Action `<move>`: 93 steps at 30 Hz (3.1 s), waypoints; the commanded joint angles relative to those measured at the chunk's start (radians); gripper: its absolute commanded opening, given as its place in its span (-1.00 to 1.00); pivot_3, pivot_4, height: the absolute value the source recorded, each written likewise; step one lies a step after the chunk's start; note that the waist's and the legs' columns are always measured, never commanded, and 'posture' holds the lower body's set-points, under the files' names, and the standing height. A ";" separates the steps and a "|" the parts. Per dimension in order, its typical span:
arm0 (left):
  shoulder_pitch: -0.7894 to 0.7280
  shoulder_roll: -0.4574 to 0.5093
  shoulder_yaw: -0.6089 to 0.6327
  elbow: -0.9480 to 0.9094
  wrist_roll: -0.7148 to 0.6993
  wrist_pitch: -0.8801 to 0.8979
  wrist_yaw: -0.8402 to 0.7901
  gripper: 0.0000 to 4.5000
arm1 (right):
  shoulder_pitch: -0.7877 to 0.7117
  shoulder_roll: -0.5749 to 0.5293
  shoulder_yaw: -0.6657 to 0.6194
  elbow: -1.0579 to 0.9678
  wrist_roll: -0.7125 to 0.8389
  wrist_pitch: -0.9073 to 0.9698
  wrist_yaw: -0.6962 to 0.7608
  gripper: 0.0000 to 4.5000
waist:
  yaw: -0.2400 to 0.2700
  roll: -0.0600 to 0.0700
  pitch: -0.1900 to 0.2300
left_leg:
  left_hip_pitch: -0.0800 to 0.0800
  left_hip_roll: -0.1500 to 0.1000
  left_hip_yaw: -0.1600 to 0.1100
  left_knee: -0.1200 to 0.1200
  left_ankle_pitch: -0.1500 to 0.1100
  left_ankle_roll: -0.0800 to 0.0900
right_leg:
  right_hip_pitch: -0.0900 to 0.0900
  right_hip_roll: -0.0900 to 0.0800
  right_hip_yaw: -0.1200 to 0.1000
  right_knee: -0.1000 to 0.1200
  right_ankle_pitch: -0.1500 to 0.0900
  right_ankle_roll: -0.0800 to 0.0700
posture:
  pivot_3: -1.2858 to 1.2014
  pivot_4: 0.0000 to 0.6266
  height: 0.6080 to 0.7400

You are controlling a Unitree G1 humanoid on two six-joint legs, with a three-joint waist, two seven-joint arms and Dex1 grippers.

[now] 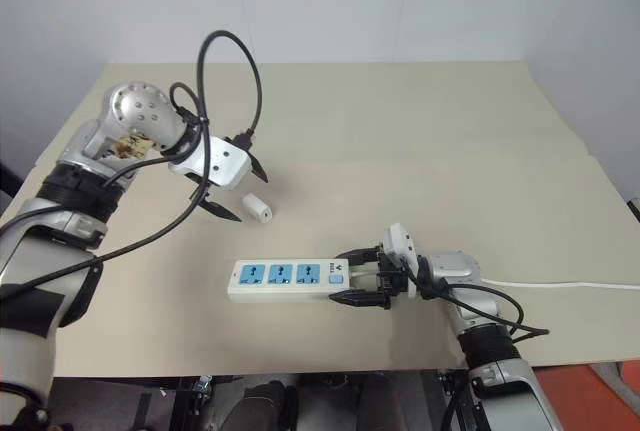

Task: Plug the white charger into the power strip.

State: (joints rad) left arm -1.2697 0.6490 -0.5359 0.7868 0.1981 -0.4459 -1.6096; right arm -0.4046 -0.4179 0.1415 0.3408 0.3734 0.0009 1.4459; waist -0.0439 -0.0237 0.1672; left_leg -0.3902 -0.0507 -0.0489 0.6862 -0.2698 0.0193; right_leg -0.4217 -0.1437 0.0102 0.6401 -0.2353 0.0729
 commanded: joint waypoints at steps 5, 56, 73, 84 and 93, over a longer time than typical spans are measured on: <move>-0.160 -0.131 -0.091 0.239 0.136 -0.157 0.007 1.00 | 0.060 -0.017 -0.001 -0.074 -0.005 0.014 -0.041 0.53 | 0.000 0.000 0.000 | 0.000 -0.001 -0.001 0.001 -0.001 0.001 | 0.000 0.000 0.001 0.000 0.000 0.000 | 0.03 -0.52 1.00; -0.191 -0.323 -0.186 0.507 0.505 -0.162 0.300 1.00 | 0.211 -0.060 -0.017 -0.219 -0.009 0.042 -0.224 0.53 | 0.021 -0.001 0.000 | -0.001 -0.004 -0.002 0.014 -0.006 0.011 | 0.002 -0.001 0.002 0.007 0.000 0.003 | 0.03 -0.52 1.00; -0.185 -0.335 -0.183 0.522 0.517 -0.157 0.330 0.17 | 0.205 -0.065 -0.008 -0.203 -0.028 0.034 -0.232 0.53 | 0.024 -0.001 0.000 | -0.001 -0.004 -0.002 0.015 -0.006 0.011 | 0.002 -0.001 0.002 0.007 0.000 0.003 | 0.03 -0.52 1.00; -0.195 -0.334 -0.140 0.518 0.470 -0.170 0.314 -0.55 | 0.199 -0.065 -0.006 -0.197 -0.030 0.033 -0.233 0.53 | 0.024 -0.001 0.000 | -0.001 -0.004 -0.002 0.016 -0.006 0.011 | 0.002 -0.001 0.002 0.007 0.000 0.003 | 0.03 -0.52 1.00; -0.258 -0.283 0.223 0.454 0.068 -0.016 0.022 -0.55 | 0.199 -0.080 -0.008 -0.208 -0.021 0.032 -0.214 0.53 | 0.023 -0.001 0.000 | -0.001 -0.004 -0.002 0.017 -0.006 0.011 | 0.002 -0.001 0.002 0.007 0.000 0.003 | 0.03 -0.52 1.00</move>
State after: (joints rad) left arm -1.4773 0.3410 -0.3955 1.2846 0.3758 -0.5125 -1.5241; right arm -0.2181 -0.4707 0.1392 0.1180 0.3752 0.0231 1.2344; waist -0.0212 -0.0244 0.1676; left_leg -0.3913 -0.0545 -0.0510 0.7031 -0.2761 0.0303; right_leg -0.4202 -0.1452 0.0124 0.6476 -0.2354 0.0757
